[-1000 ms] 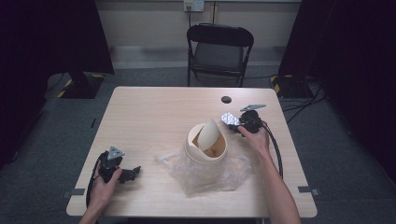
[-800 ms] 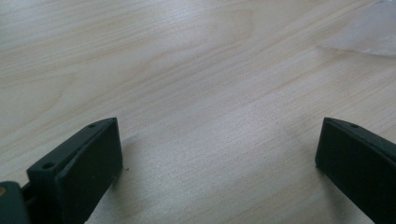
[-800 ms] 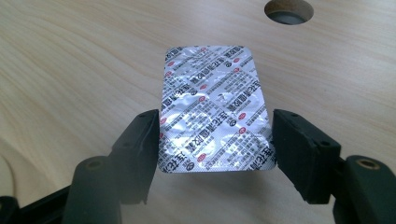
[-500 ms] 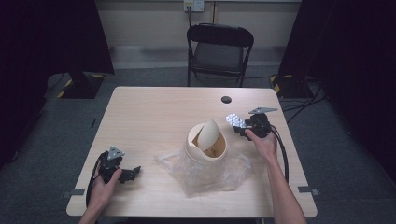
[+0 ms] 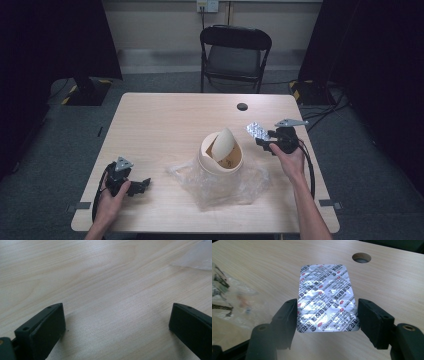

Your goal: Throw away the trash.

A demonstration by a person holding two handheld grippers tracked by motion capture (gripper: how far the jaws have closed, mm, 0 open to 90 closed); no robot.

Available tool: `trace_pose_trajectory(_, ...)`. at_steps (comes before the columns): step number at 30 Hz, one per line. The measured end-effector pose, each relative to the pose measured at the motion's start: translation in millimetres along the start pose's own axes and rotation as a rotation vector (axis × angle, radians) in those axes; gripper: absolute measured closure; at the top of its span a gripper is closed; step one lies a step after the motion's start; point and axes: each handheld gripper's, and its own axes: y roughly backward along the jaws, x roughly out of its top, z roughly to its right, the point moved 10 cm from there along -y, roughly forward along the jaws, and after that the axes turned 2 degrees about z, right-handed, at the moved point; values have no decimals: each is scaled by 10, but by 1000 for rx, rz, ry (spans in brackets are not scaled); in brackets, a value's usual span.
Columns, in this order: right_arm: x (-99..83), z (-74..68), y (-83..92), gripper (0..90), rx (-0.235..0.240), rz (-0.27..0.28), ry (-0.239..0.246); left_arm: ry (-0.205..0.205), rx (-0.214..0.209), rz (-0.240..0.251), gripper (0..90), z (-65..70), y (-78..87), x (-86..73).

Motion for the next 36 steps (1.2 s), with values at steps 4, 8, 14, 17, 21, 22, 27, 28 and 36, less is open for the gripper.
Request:
trace_pose_trajectory(4,23,-81,133,342,10,20,0,0,0,0,0,0,0,0)
trace_pose_trajectory(8,36,-125,226,342,17,28,-1,-12,1,-10,0,-11,5,-7)
trace_pose_trajectory(14,67,-199,346,342,38,45,6,-12,-1,-11,0,-10,4,-6)
trace_pose_trajectory(17,60,-265,386,342,43,47,16,-11,-1,-10,0,-9,3,-5)
trace_pose_trajectory(21,20,-359,467,342,40,39,35,-13,0,-11,0,-10,4,-6)
trace_pose_trajectory(22,19,-385,526,342,46,46,37,-13,0,-11,0,-11,4,-6)
trace_pose_trajectory(27,-3,-506,635,342,67,58,48,-11,0,-10,0,-9,3,-5)
trace_pose_trajectory(28,-41,-591,678,342,72,52,64,-9,-1,-8,0,-7,2,-4)
trace_pose_trajectory(36,44,-809,893,342,117,83,86,-11,0,-10,0,-9,3,-5)
